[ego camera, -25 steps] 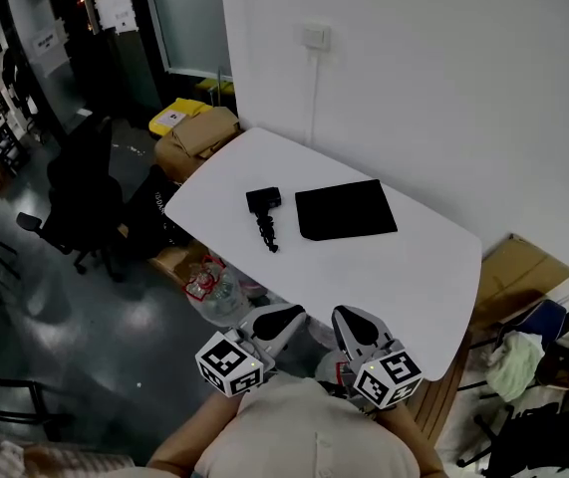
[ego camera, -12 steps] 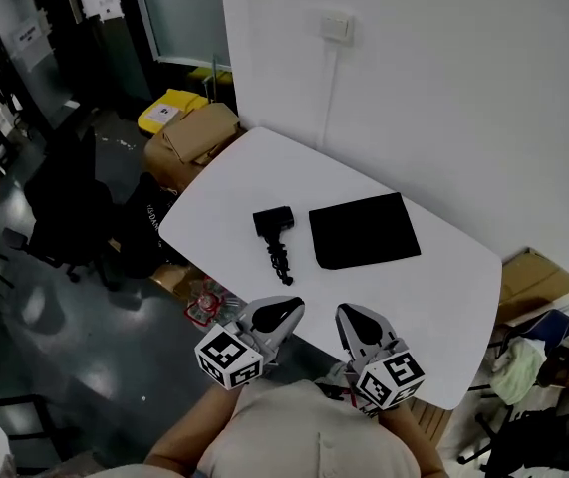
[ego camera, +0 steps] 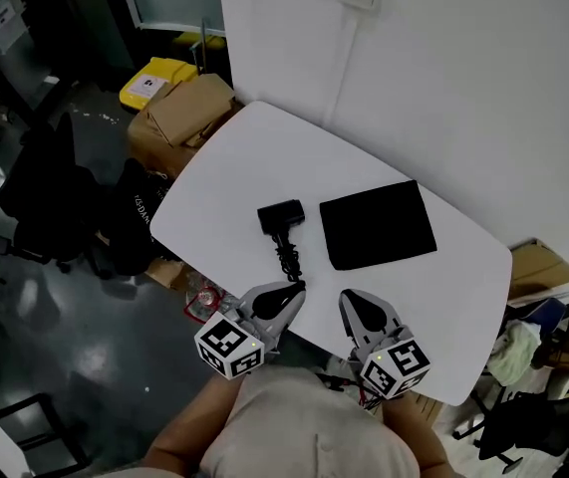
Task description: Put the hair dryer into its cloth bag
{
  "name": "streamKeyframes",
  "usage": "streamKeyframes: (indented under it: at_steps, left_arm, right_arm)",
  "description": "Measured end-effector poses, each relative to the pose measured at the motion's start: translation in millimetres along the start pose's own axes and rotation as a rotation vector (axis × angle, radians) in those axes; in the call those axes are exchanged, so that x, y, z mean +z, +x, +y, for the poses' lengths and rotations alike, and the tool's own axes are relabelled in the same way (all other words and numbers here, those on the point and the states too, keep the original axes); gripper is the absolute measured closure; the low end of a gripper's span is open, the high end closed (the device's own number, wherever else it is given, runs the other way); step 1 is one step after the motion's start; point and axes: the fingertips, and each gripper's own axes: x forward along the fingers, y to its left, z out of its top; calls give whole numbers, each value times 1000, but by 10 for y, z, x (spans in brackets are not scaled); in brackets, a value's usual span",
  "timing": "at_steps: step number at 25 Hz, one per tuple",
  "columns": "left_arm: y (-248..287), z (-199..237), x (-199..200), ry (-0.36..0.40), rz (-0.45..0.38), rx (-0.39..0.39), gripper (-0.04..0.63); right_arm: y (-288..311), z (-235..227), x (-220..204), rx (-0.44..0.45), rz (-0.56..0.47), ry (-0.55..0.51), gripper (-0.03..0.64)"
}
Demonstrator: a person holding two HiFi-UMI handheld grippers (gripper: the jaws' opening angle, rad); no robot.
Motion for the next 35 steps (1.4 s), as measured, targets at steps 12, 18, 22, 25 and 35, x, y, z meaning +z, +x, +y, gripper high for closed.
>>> streamKeyframes:
  at_steps: [12,18,22,25,35]
  left_arm:
    - [39,726,43,-25,77,-15,584]
    - [144,881,-38,-47,113,-37,584]
    - [231,907,-105,-59,129,-41,584]
    - [266,929,-160,-67,142,-32,583]
    - [524,1059,-252,-101,129,1,578]
  right_arm:
    - [543,-206,24,-132,51,35,600]
    - [635,-359,-43,-173,90,34,600]
    - [710,-472,-50,-188,125,-2,600]
    - [789,-564,-105,-189,184,-71,600]
    - [1083,-950,-316,-141,349,-175,600]
